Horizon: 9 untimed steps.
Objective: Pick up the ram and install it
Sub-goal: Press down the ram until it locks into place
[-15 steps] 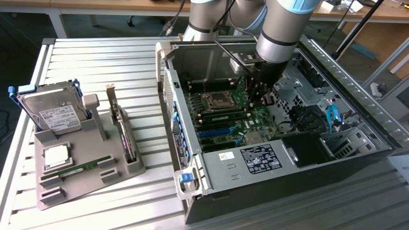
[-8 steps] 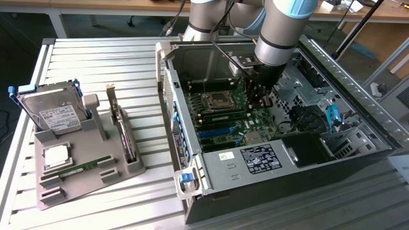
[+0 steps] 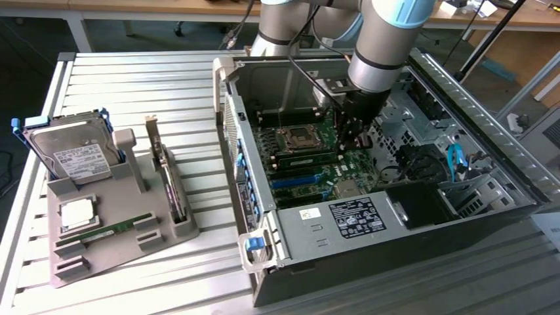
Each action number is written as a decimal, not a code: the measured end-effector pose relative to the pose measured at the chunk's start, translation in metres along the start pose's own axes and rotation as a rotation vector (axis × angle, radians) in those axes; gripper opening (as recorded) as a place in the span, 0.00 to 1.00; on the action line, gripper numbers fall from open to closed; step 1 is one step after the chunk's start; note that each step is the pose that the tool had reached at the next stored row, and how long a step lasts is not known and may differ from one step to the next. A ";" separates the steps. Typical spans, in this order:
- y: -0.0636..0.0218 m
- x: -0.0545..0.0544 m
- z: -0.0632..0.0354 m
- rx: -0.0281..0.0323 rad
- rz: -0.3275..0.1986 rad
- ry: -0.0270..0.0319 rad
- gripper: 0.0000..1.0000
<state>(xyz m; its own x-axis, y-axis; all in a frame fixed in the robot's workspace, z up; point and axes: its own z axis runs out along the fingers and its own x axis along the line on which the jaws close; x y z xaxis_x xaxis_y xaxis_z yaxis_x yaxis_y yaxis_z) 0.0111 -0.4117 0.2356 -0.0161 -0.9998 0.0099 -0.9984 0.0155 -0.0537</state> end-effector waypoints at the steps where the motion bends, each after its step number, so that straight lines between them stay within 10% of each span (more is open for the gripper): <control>1: 0.0000 0.000 0.0004 0.0000 0.000 0.0000 0.11; 9: 0.0001 0.000 0.0030 0.0000 0.000 0.0002 0.11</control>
<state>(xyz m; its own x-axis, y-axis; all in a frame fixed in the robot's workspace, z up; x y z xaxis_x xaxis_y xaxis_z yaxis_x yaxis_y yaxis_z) 0.0111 -0.4117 0.2326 -0.0160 -0.9998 0.0101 -0.9984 0.0155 -0.0537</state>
